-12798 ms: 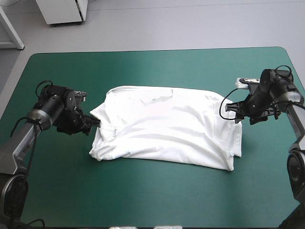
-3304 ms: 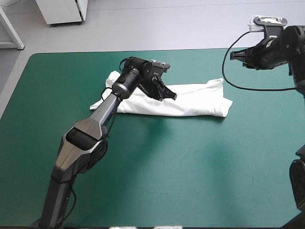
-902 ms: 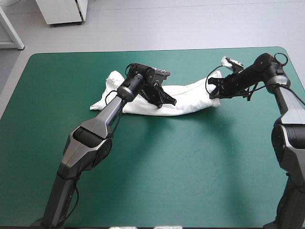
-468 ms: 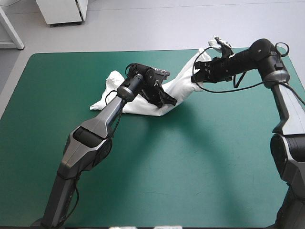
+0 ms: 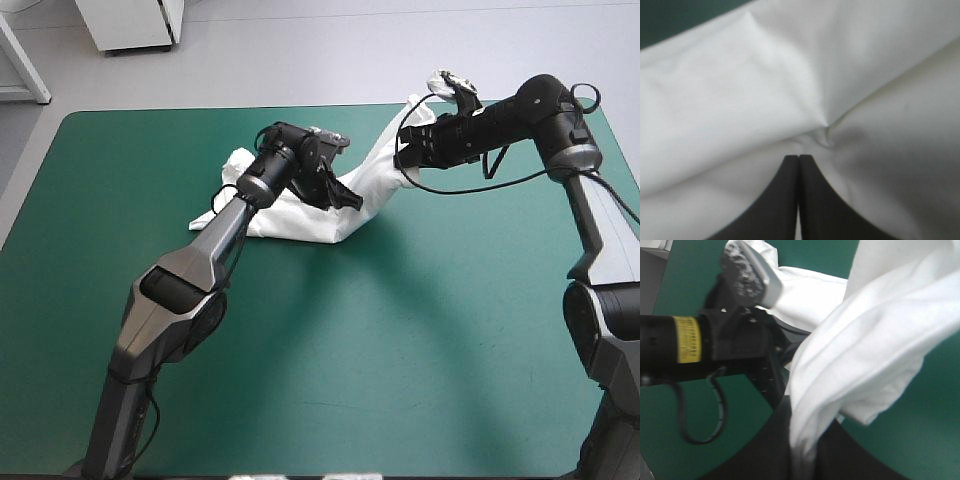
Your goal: Fold the cloth
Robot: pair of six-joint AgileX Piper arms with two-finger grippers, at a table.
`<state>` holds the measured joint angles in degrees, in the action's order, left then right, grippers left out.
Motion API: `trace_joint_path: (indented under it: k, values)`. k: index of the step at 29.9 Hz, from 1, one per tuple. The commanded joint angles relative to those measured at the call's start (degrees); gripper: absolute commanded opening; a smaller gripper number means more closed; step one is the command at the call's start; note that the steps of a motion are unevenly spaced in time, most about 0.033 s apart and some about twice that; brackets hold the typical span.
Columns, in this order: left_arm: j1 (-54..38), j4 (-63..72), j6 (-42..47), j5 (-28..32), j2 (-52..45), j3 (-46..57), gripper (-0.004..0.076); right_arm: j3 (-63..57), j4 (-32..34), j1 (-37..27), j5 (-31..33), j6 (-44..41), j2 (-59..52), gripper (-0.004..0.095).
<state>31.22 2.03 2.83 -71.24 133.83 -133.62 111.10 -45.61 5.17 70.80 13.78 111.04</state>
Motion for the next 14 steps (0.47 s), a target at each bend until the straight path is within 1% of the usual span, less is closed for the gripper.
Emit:
trace_joint_path:
  k: [1,3,5,7,9,10,12,14]
  values:
    - [-0.5,-0.2,0.5,-2.6,-9.7,-1.2,-0.0009,2.1,-3.0,0.3,-1.1,0.9,-3.7,0.0000]
    - [-1.5,0.1,0.2,-2.6,-12.9,1.8,-0.0009,2.1,-2.5,0.5,-1.1,0.9,-3.7,0.0000]
    - [-2.4,-0.1,-0.8,-2.6,-16.9,7.6,-0.0009,2.1,-1.9,1.0,-1.1,0.9,-3.7,0.0000]
    - [-3.0,-1.2,-1.0,-2.6,-22.4,15.8,-0.0009,2.1,-1.9,1.7,-1.1,1.0,-3.7,0.0000]
    - [-3.4,-3.4,-1.0,-2.6,-28.9,27.6,-0.0009,2.1,-1.9,2.6,-1.5,1.5,-3.7,0.0000]
    - [-3.7,-4.2,-1.0,-2.6,-31.7,31.9,-0.0009,2.1,-1.9,3.0,-1.9,1.7,-3.7,0.0000]
    - [-3.8,-4.6,-1.0,-1.8,-39.0,41.8,-0.0009,2.1,-1.9,4.3,-3.3,2.0,-3.7,0.0000]
    - [-3.8,-4.7,-0.8,-0.5,-45.8,49.2,-0.0009,2.1,-1.9,5.6,-4.9,2.3,-3.7,0.0000]
